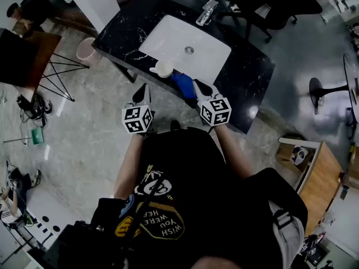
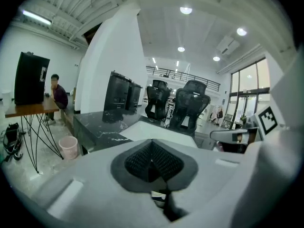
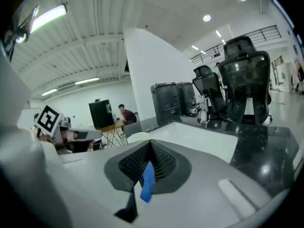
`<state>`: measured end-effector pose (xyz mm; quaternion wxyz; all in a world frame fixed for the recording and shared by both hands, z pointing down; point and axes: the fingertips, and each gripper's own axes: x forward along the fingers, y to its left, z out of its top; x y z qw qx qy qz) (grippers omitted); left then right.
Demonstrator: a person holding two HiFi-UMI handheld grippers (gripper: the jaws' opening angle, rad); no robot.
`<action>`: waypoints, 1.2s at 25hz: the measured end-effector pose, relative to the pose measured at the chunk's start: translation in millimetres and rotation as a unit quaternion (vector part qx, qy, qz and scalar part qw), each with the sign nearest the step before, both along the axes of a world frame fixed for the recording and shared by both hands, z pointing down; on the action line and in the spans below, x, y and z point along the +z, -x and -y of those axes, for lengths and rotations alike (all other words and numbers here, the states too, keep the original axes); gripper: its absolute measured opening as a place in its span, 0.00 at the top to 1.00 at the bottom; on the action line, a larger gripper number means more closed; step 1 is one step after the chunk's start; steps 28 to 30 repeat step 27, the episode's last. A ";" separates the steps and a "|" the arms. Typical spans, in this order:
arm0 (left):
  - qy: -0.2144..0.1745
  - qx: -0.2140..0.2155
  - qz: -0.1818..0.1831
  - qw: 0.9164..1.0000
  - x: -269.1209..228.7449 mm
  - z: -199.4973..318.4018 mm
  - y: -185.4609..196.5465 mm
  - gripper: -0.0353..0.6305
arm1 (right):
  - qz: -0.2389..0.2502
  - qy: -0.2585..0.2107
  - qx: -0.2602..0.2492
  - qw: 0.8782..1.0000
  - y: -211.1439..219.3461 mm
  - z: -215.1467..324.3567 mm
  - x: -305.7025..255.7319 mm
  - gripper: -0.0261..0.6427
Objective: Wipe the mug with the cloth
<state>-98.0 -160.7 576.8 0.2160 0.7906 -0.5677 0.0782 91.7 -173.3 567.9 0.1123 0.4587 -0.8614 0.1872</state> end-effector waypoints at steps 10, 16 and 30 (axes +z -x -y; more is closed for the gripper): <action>-0.051 0.026 0.044 0.997 -24.0 -24.4 -23.4 0.94 | -0.017 -0.024 0.029 0.999 -5.2 -21.2 -2.3 0.96; -0.053 0.035 0.049 0.997 -28.2 -26.3 -29.2 0.94 | -0.016 -0.032 0.024 0.999 -1.6 -21.1 -7.5 0.96; -0.047 0.038 0.050 0.997 -27.1 -27.3 -25.0 0.94 | -0.026 -0.037 0.002 0.999 16.0 -20.9 -9.0 0.96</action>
